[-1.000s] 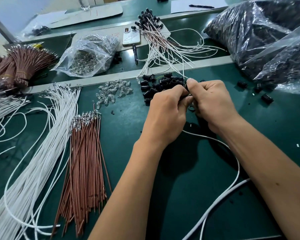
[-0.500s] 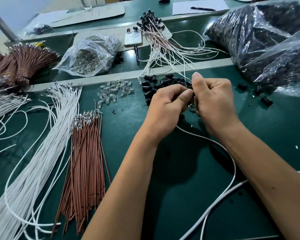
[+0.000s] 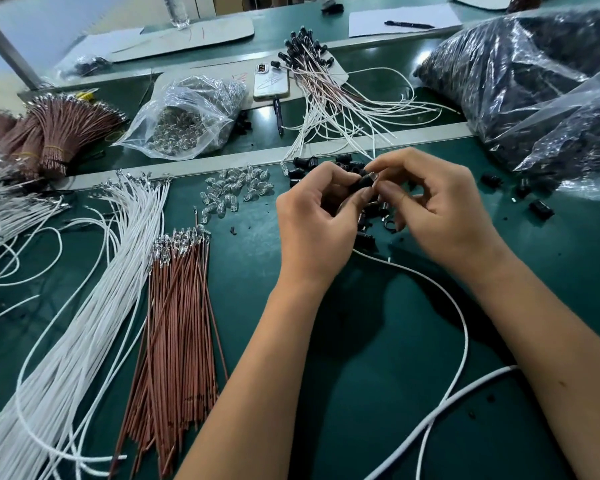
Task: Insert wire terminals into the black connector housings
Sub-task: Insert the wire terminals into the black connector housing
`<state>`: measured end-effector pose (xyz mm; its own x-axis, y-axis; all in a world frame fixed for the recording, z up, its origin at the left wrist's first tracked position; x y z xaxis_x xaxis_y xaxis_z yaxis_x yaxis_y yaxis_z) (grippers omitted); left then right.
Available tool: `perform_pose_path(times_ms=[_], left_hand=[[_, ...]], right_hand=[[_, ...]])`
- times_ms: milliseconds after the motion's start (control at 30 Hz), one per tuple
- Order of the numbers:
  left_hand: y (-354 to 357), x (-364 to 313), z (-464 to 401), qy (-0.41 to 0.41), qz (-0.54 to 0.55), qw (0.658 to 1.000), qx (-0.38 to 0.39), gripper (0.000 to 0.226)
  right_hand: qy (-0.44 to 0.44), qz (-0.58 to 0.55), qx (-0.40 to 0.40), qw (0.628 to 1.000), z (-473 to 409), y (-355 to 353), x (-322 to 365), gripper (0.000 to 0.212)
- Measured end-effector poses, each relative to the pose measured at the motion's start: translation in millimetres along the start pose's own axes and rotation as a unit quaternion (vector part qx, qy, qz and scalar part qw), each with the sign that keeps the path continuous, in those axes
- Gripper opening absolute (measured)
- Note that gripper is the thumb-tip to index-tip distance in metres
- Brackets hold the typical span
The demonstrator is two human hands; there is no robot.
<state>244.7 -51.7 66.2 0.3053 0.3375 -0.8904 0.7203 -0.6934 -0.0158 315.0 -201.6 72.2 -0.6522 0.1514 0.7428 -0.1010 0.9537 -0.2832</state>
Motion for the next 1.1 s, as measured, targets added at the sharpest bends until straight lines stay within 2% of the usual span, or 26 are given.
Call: perform_pose_path(times_ms=[333,633,733,800,867,967,1100], left_hand=[[-6.8,-0.2,-3.6,-0.051,0.047,0.992,0.102,0.007],[-13.0,-1.2,-5.6,-0.069,0.055,0.989,0.122,0.011],[-11.9,-1.2,-6.0,-0.076,0.061,0.988,0.117,0.010],[-11.8,-0.4,-7.0,-0.082,0.065,0.989,0.105,0.008],[-12.4,0.2,-7.8,-0.077,0.056,0.991,0.096,0.008],[-12.8,-1.6,-7.7,-0.067,0.056,0.992,0.091,0.008],[-10.3,-5.0,-5.5,-0.067,0.073,0.991,0.092,0.006]], right_hand=[[-0.068,0.049,0.044,0.995,-4.7,-11.9,8.6,0.006],[-0.109,0.089,0.084,0.986,-5.5,-8.5,10.8,0.013],[-0.074,0.062,0.080,0.992,-3.7,-7.6,8.1,0.011],[0.001,-0.016,0.083,0.996,-1.1,-7.2,5.4,0.011],[0.069,-0.087,0.082,0.990,-0.5,-6.3,5.0,0.021],[0.073,-0.111,0.058,0.989,-1.7,-6.1,4.2,0.024],[0.041,-0.091,0.023,0.995,-2.5,-6.7,4.8,0.010]])
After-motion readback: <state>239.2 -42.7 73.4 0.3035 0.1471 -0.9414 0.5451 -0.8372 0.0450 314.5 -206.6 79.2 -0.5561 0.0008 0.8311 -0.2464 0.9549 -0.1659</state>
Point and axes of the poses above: each hand's wrist, its own z-axis away from the middle knuckle, its own y-axis out of the palm, x = y × z, the point moved 1 cm from there along -z, towards the middle knuckle, and after that the axes turned 14 degrees about -x, right-handed, at the moved point
